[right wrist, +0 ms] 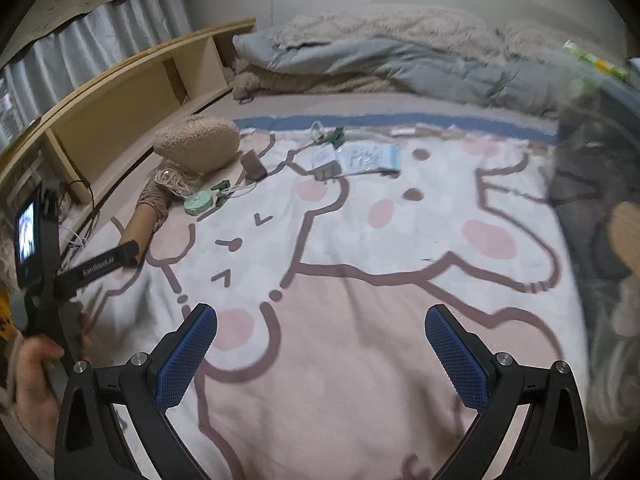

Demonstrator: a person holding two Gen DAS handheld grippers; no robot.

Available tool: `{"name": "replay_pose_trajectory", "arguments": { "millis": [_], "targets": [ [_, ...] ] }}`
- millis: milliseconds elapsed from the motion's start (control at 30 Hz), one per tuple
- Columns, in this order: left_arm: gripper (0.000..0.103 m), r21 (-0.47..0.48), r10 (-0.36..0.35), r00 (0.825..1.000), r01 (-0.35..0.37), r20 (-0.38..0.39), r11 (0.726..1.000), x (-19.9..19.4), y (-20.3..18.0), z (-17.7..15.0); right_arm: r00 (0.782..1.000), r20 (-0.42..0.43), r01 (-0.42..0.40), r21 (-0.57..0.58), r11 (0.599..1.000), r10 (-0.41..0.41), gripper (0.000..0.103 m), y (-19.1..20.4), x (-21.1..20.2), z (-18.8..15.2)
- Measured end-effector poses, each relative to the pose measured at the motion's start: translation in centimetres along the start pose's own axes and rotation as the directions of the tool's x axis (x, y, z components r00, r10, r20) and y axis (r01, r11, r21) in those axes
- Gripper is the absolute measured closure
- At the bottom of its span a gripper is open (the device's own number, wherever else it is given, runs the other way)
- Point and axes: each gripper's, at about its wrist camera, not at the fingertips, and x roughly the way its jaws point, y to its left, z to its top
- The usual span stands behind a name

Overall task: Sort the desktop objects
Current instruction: 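Move both tools toward the scattered items on the bed sheet, then grasp the white phone charger with the right tool while the left tool grasps the rope-wrapped cardboard tube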

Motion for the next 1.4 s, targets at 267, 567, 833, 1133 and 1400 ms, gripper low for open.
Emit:
{"name": "replay_pose_trajectory", "arguments": {
  "millis": [267, 567, 833, 1133, 1400],
  "targets": [
    [0.0, -0.03, -0.014, 0.998, 0.012, -0.069, 0.999, 3.1, 1.0, -0.2, 1.0, 0.013, 0.011, -0.013, 1.0, -0.011, 0.0, 0.0, 4.2, 5.2],
    [0.0, -0.02, -0.019, 0.994, 0.017, -0.11, 1.0, 4.1, 0.8, -0.4, 0.993, 0.044, 0.118, -0.111, 0.987, -0.114, 0.022, 1.4, 10.0, 9.8],
    [0.0, 0.042, 0.016, 0.99, -0.01, -0.137, 0.999, 4.6, -0.1, -0.8, 0.981, 0.033, 0.193, -0.234, 0.953, -0.191, 0.022, 2.9, 16.0, 12.5],
    [0.0, -0.072, -0.11, 0.99, 0.104, -0.091, 0.992, 3.5, 1.3, 0.0, 0.957, -0.03, 0.268, -0.275, 0.923, -0.287, 0.066, 2.7, 20.6, 13.1],
    [0.017, -0.076, -0.121, 0.991, 0.117, -0.063, 0.99, 3.2, 1.4, 0.5, 0.989, -0.042, 0.13, -0.216, 0.968, -0.142, 0.067, 1.9, 16.6, 10.7]
  ]
}}
